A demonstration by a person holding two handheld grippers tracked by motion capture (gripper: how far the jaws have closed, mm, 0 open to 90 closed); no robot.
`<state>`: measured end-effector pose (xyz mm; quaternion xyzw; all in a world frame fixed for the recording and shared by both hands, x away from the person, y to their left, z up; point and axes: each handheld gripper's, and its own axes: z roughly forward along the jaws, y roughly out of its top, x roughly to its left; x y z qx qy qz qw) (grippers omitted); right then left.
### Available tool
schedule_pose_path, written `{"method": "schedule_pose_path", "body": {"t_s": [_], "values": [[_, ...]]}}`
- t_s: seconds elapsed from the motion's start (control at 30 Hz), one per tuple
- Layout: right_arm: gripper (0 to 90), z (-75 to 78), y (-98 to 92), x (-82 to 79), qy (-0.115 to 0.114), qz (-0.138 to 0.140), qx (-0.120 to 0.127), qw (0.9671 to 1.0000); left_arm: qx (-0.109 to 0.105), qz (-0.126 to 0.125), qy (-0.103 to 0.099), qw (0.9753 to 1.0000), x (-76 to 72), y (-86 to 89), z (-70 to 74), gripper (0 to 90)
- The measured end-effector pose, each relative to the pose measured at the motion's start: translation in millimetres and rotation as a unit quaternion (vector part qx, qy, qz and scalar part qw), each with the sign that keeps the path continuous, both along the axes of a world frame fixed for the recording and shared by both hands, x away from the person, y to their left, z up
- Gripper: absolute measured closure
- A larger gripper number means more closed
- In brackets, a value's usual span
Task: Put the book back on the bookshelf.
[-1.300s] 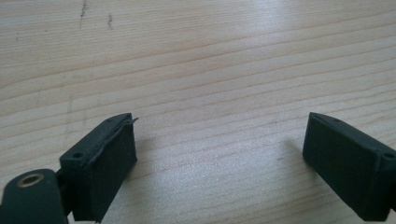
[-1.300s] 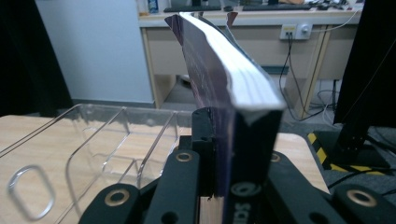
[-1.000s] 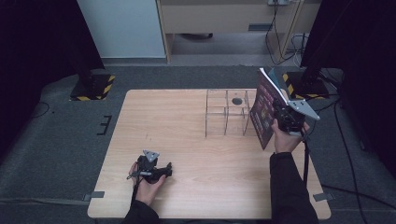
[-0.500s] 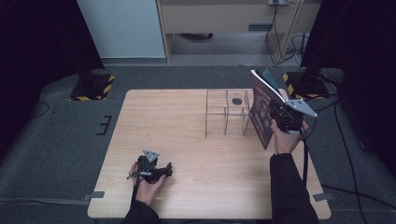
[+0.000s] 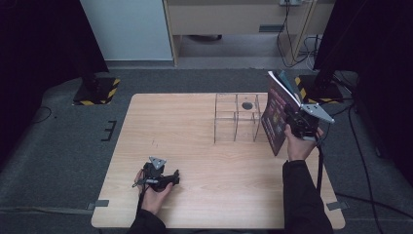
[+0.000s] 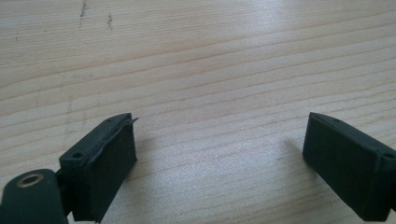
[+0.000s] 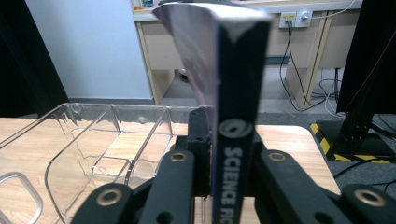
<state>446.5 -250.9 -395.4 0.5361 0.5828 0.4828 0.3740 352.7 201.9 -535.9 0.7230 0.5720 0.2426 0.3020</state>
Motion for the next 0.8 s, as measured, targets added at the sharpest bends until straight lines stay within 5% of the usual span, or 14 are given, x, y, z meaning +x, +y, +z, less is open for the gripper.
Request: {"method": "schedule_pose_path", "body": {"t_s": [0.63,0.8], "values": [[83.6,-1.8,2.3,-1.2,-0.006,-0.011,0.006,0.9999,0.0,0.0,0.0,1.0,0.0,0.0,0.0,8.6],[75.0,-1.6,-2.9,-0.7,-0.003,-0.015,0.009,0.9998,0.0,0.0,0.0,1.0,0.0,0.0,0.0,8.6]]}}
